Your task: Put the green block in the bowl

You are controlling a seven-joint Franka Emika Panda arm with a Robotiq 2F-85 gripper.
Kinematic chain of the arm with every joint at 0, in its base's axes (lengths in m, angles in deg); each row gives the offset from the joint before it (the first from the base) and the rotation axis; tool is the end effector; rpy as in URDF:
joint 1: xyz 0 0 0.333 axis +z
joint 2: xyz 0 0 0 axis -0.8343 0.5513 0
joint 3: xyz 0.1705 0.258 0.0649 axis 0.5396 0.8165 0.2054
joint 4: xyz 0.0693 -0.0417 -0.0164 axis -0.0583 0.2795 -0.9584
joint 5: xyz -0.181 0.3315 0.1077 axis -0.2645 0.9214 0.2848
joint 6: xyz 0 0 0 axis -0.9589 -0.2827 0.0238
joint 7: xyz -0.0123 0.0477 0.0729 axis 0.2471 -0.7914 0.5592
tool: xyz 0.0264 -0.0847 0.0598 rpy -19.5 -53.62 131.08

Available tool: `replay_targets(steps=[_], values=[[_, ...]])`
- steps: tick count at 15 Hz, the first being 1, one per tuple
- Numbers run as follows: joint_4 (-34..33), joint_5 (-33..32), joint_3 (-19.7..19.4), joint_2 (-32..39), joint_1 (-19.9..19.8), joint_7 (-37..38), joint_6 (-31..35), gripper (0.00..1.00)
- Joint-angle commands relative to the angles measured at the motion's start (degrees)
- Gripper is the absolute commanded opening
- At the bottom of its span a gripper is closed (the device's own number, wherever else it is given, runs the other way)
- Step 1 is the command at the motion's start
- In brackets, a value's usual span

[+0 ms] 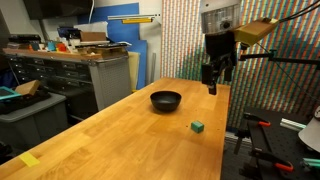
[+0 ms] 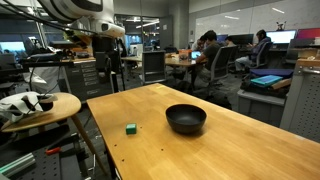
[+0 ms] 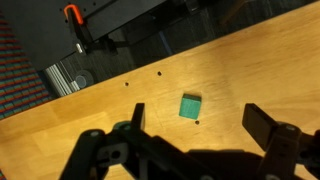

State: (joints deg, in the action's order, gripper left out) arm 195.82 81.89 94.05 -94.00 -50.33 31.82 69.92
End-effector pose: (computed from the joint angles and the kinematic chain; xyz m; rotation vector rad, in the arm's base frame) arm 0.3734 0.1417 0.3389 2.8366 -0.5786 -0.1295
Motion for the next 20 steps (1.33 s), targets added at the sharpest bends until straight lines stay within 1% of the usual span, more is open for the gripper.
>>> replay_targets(steps=[1,4,6,9,14,18,19,20], values=[[2.6,-5.3,1.2,1.2,-0.7,8.1,6.3,1.00],[4.8,-6.1,0.3,2.7,-0.7,11.6,11.9,1.00],[6.4,-7.4,0.1,3.7,-1.0,13.9,16.6,1.00],[8.3,-9.0,-0.6,5.6,-2.0,16.5,22.0,1.00],[9.7,-14.8,-1.8,10.0,-3.9,19.3,29.3,1.00],[9.2,-20.2,-3.6,14.4,-4.0,19.7,35.5,1.00],[9.0,-21.8,-3.1,15.4,-5.0,19.9,36.9,1.00],[8.8,-23.4,-3.6,16.4,-5.2,20.0,38.3,1.00]])
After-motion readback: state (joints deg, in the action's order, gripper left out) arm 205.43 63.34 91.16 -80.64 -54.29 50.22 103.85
